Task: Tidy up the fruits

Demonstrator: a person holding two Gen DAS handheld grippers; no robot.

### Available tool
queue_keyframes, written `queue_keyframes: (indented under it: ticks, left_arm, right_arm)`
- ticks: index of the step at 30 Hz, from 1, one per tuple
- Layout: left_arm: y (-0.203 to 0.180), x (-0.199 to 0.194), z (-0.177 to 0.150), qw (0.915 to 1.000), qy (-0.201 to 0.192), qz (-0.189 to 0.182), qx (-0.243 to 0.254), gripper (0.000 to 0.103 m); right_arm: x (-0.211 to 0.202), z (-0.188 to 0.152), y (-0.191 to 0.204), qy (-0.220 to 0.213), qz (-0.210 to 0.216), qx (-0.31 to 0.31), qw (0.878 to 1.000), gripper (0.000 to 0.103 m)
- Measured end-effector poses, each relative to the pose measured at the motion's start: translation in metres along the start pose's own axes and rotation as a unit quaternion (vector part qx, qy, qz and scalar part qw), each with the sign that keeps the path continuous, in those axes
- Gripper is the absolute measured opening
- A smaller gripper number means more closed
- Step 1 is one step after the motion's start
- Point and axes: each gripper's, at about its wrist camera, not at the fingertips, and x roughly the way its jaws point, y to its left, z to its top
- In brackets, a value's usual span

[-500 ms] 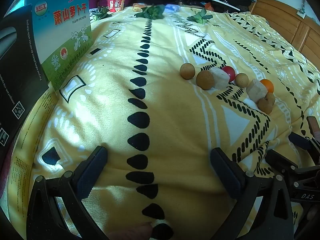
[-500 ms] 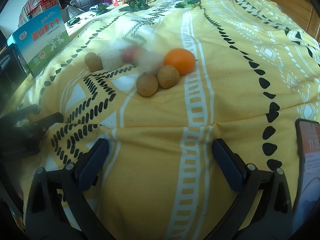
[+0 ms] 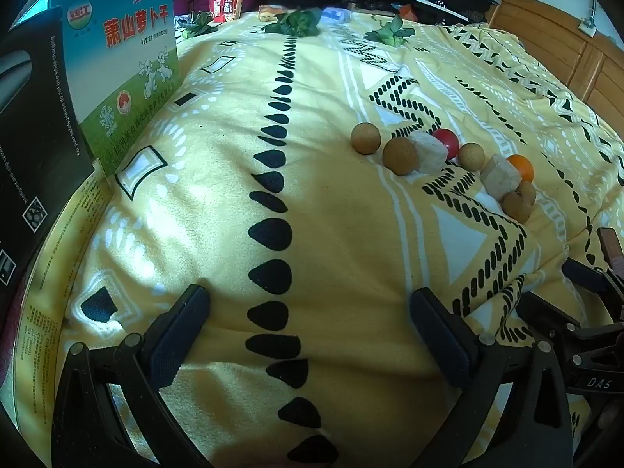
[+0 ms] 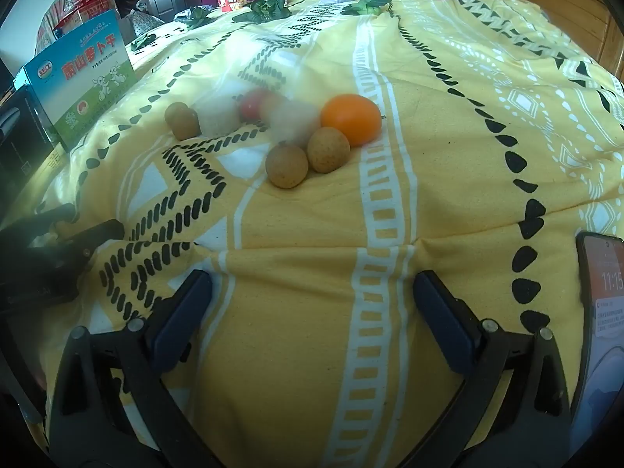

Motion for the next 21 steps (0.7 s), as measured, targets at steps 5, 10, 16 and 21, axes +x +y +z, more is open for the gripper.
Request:
queue_keyframes:
  ticks: [5,10,16,21]
  left_arm:
    - [0.0023,0.0002,-0.0026,1.0000,0.000,-0.002,-0.001,0.103]
    - [0.0035,0.0008,-0.0024,1.0000,0.000,-0.003,-0.002,0.103]
    - [0.0057,-0.0011,-0.0036,0.9999,-0.002,-0.010,-0.006,0.103]
    - [0.0072,-0.0050,-0.0063,0.9999,-0.004,-0.013,-0.006,0.103]
  right_arm:
    - [0.0009,0.0000,-0.0005,0.000,0.001,0.000,1.000,0.103]
    - [-0.0013,-0.0007,0.0022,0.001,-0.008,-0.003,1.000,0.103]
    - [-0.0039,-0.0012,0.0041,0.005,-0.011,0.000,1.000,0.103]
    - [-0.0029,-0.0016,0.0043,0.006,-0.011,0.000,1.000,0.103]
